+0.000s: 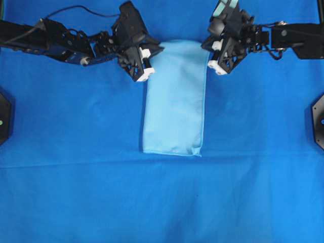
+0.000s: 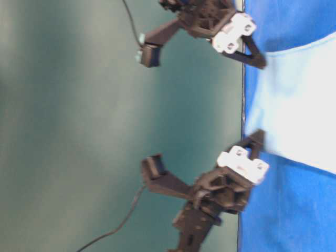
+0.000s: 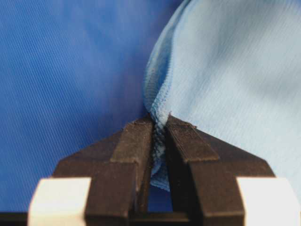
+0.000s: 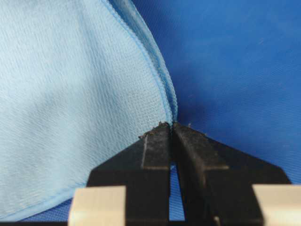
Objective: Fold the light blue towel.
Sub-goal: 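Pull the top corners down onto the bottom edge, folding again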
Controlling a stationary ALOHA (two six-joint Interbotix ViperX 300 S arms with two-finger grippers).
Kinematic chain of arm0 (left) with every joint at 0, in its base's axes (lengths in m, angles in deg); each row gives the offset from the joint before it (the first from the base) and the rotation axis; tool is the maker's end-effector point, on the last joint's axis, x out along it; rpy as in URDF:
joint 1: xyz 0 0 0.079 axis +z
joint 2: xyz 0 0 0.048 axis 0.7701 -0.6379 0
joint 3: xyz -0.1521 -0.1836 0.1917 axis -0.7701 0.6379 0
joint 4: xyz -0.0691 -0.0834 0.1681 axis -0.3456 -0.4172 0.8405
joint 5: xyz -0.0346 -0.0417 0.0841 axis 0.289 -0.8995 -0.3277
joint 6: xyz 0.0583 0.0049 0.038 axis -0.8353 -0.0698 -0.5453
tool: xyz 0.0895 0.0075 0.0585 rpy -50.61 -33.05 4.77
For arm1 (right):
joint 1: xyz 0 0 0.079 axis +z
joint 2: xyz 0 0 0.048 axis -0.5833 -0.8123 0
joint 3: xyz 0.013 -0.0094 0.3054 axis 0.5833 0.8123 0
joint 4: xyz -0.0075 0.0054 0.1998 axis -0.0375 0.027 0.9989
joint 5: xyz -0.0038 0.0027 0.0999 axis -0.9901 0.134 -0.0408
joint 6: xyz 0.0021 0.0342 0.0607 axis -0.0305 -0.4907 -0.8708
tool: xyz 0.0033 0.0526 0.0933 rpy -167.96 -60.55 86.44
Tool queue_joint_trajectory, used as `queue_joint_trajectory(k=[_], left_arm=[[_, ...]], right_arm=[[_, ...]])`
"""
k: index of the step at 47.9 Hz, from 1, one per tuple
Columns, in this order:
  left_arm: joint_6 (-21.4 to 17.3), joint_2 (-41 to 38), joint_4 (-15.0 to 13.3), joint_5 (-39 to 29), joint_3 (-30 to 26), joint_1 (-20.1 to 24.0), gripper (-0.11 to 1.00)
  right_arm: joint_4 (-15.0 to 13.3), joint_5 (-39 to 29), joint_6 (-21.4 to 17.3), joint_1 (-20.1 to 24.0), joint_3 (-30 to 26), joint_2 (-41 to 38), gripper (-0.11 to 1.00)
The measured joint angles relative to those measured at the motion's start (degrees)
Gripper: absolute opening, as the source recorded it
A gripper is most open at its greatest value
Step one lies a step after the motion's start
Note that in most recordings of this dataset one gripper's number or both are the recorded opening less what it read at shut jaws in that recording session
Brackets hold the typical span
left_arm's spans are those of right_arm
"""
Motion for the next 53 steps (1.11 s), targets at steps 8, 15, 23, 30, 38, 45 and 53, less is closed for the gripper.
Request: queue_joint_trajectory(k=[8,15,23,30,38,45,53], left_arm=[[0.0,1.1,0.0,0.0,-0.1,0.0,0.06],[0.0,1.2,0.0,0.0,0.3,-0.8,0.06],[0.0,2.0,0.0,-0.1,1.2,-2.0,0.06],[0.0,4.1,0.1,-0.1,3.2,-3.5,0.06],[0.0,6.7,0.0,0.0,6.2,-6.2,0.06],[0.1,8.3,0.0,-0.1,8.9,-10.3,0.06],[0.0,8.7,0.0,-0.2,10.1,-16.3,0.06]], right_arm=[[0.0,-0.4,0.0,0.0,0.8,2.8,0.04],[0.0,-0.4,0.0,0.2,0.9,3.3,0.04],[0.0,-0.5,-0.1,1.0,0.9,4.0,0.04],[0.0,-0.6,-0.7,3.3,1.1,6.2,0.04],[0.6,-2.7,-0.9,7.9,2.6,9.1,0.04],[3.6,-5.9,-1.0,14.2,4.2,11.2,0.04],[7.7,-9.1,-1.0,21.1,5.2,11.6,0.04]])
